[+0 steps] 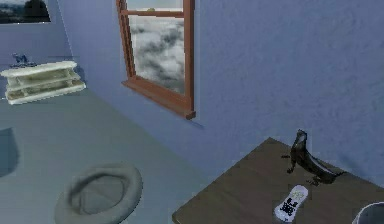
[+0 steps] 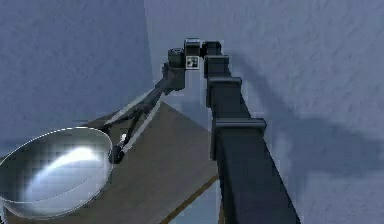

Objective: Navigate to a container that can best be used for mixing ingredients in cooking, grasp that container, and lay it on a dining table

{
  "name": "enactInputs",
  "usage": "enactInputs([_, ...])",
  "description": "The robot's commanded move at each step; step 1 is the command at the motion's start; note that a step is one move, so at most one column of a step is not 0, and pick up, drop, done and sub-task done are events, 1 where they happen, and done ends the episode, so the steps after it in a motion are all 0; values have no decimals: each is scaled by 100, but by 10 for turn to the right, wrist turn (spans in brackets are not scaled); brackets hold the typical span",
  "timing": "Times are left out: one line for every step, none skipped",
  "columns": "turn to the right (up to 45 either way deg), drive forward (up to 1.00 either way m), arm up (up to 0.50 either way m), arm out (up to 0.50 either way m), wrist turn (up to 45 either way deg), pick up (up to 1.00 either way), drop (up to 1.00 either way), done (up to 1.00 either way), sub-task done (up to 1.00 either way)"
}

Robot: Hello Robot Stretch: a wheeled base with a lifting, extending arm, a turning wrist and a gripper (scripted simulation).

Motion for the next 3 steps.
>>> enactInputs([0, 0, 0, 0, 390, 0, 0, 0, 0])
enactInputs([0, 0, -4, 0, 0, 0, 0, 0, 0])
enactInputs([0, 0, -32, 0, 0, 0, 0, 0, 0])
